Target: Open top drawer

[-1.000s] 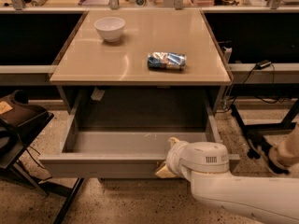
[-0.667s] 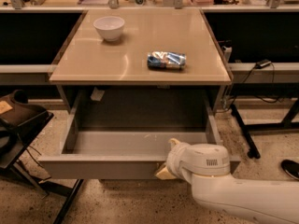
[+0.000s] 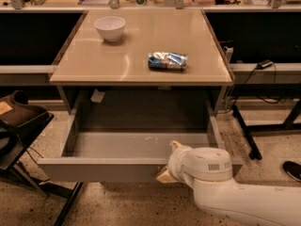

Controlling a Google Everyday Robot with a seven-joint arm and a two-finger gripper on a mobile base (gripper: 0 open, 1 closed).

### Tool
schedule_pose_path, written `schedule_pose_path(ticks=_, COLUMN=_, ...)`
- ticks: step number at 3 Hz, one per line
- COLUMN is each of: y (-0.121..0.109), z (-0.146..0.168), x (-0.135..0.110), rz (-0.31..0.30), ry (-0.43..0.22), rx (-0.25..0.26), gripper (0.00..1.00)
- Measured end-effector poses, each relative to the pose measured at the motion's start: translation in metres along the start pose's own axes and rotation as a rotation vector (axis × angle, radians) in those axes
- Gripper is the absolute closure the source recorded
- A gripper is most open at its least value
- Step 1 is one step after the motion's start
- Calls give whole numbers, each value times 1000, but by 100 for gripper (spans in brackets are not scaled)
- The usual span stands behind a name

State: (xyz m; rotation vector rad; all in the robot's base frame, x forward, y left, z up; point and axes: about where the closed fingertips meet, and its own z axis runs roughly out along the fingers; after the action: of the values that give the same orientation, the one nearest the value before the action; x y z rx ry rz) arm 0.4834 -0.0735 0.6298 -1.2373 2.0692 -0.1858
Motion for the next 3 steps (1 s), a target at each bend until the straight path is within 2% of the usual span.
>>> schedule_pose_path(ticks=3, y=4, z=-4, x=1, rz=4, ry=-2, rx=1, gripper=100)
